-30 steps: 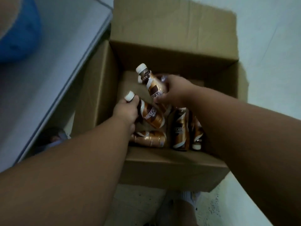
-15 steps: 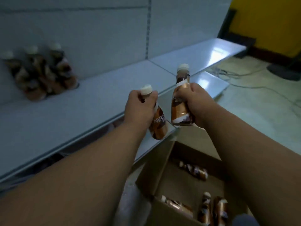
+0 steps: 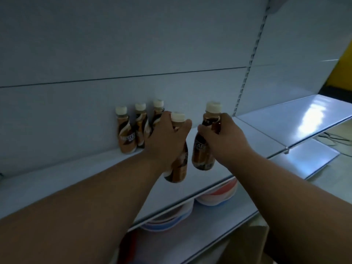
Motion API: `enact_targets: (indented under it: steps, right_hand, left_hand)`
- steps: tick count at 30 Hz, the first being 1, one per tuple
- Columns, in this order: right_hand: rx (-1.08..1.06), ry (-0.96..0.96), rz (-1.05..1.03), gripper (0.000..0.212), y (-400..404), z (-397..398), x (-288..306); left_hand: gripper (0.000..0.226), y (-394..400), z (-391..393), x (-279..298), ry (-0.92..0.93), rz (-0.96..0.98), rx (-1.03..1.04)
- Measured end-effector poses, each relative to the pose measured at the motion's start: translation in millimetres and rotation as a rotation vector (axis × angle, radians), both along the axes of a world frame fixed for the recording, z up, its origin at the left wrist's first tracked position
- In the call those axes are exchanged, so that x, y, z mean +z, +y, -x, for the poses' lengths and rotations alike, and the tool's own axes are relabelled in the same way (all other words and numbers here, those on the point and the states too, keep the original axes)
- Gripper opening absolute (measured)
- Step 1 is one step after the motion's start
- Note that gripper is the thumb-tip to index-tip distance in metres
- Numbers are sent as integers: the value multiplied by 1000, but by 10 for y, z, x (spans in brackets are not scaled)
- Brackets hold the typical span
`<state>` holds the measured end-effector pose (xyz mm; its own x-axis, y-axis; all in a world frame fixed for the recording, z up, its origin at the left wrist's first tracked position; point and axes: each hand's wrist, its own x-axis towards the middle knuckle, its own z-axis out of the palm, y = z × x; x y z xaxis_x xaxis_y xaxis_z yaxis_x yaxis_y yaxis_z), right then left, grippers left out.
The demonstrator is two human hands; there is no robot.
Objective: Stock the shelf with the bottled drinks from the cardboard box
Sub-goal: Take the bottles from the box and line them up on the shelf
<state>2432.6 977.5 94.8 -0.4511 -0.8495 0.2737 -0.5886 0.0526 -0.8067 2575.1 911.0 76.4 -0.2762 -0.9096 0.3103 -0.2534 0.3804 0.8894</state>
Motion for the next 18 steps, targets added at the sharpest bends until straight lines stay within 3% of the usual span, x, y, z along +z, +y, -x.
enact_targets:
  steps: [4,9,14,18]
  right_hand:
    - [-38,216,-53,40,-503,259,-102]
    - [-87,233,-53,35,-1066,581,-139]
    - [-81,208,-86,24,-1489,702,-176]
    - [-56,236,-111,23,-1722,715,-263]
  left_hand:
    - [20,-488,133,61,-259,89,-134]
    - [39,-986,389,341,-830,511,-59]
    - [46,-1277,587,412,-878,559,-27]
    - [39,-1428,647,352,-987,557,-44]
